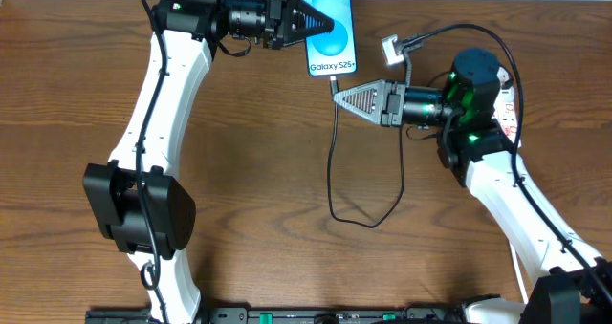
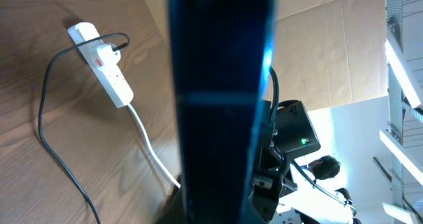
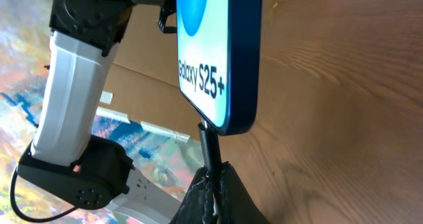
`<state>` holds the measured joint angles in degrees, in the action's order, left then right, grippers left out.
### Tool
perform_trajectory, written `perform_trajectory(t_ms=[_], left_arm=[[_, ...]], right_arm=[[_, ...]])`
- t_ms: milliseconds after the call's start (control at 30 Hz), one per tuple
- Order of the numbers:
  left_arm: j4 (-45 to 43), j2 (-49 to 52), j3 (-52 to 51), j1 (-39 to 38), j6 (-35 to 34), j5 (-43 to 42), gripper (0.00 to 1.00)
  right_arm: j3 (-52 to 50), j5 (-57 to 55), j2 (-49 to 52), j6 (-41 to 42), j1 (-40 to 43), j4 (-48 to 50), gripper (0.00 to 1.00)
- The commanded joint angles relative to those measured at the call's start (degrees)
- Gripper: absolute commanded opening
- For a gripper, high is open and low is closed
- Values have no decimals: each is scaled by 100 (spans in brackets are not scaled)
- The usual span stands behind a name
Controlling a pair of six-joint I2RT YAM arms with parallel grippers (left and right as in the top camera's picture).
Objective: Plug charger to phone and switch on socket
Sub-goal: 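Push the plug upward into the phone's port with the right gripper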
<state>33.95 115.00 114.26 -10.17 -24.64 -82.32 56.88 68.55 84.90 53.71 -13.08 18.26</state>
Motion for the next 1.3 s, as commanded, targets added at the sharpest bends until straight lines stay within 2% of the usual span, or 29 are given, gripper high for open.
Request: perform_trajectory(t_ms=[0,1267], left_arm=[[-98,-24,116,13,-81,-273,7],[-216,-24,116,13,-101,-275,7]], right_arm=[[74,-7,-98,2,-52,-4,1],[76,-9,-101,70,98,85,1]])
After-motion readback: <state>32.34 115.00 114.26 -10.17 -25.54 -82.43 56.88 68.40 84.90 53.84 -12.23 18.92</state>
